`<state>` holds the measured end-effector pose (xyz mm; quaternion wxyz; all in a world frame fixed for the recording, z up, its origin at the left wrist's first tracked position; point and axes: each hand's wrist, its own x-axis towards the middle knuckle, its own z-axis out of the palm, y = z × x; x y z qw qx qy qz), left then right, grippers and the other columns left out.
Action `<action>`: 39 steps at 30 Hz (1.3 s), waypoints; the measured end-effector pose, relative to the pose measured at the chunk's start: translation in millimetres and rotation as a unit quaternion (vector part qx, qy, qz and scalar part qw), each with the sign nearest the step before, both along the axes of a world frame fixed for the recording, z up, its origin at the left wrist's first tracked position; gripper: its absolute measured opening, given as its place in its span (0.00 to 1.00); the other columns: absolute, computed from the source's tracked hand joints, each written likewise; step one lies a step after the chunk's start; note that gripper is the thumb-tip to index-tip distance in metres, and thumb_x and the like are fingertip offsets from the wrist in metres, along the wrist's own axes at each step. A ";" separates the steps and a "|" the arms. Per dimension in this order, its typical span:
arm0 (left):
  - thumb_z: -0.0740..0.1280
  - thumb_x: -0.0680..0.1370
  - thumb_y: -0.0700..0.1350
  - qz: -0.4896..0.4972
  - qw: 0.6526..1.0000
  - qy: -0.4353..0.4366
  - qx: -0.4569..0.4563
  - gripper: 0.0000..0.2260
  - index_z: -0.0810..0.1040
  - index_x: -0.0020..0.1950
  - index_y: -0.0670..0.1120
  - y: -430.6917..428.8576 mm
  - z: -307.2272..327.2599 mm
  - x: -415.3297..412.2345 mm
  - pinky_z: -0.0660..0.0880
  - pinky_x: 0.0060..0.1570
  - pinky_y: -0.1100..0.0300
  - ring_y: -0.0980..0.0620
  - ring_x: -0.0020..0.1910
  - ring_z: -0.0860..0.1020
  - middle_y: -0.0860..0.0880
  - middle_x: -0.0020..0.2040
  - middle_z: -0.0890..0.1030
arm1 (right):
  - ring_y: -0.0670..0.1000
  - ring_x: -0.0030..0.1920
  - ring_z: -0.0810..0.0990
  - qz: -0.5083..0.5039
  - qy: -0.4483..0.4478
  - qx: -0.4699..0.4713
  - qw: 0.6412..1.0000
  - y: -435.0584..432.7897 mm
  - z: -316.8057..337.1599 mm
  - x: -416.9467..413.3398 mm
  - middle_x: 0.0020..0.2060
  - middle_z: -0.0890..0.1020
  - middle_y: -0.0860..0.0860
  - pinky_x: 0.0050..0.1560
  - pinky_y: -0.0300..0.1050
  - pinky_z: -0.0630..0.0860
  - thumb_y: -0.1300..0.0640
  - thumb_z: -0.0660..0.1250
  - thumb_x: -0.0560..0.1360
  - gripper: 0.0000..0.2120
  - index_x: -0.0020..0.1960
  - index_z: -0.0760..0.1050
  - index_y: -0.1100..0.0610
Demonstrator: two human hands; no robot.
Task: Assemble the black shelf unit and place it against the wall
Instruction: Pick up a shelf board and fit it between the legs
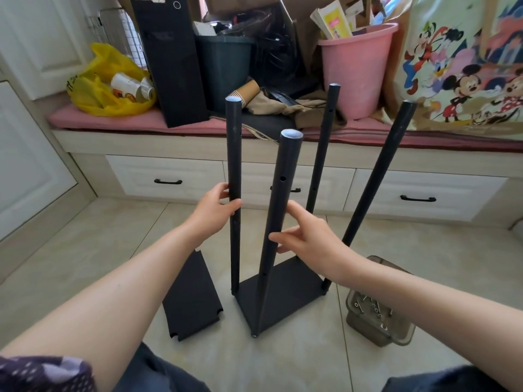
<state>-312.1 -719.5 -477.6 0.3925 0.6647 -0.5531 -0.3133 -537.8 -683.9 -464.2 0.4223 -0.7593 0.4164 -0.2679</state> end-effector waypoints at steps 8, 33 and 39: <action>0.66 0.82 0.44 -0.014 1.000 -0.012 0.025 0.23 0.66 0.77 0.46 7.3 -5.6 4.4 0.73 0.68 0.47 0.46 0.65 0.76 0.49 0.72 0.73 | 0.43 0.45 0.85 0.016 0.014 0.009 1.000 -1.8 -16.0 15.2 0.43 0.87 0.48 0.54 0.44 0.79 0.47 0.70 0.76 0.13 0.56 0.69 0.40; 0.70 0.80 0.45 -0.145 0.966 -0.119 0.181 0.39 0.49 0.83 0.53 32.8 13.9 8.3 0.76 0.66 0.49 0.50 0.66 0.77 0.50 0.80 0.63 | 0.50 0.52 0.82 -0.211 0.091 0.065 0.971 -61.9 -25.8 -79.1 0.47 0.84 0.52 0.59 0.54 0.79 0.57 0.67 0.79 0.11 0.60 0.76 0.58; 0.74 0.77 0.44 -0.247 0.942 -0.060 0.222 0.21 0.72 0.64 0.61 40.4 16.8 -1.4 0.73 0.52 0.72 0.66 0.59 0.79 0.64 0.61 0.79 | 0.58 0.58 0.78 -0.317 0.085 0.085 0.941 -79.1 -35.6 -105.2 0.56 0.77 0.57 0.60 0.59 0.77 0.54 0.65 0.81 0.21 0.69 0.67 0.63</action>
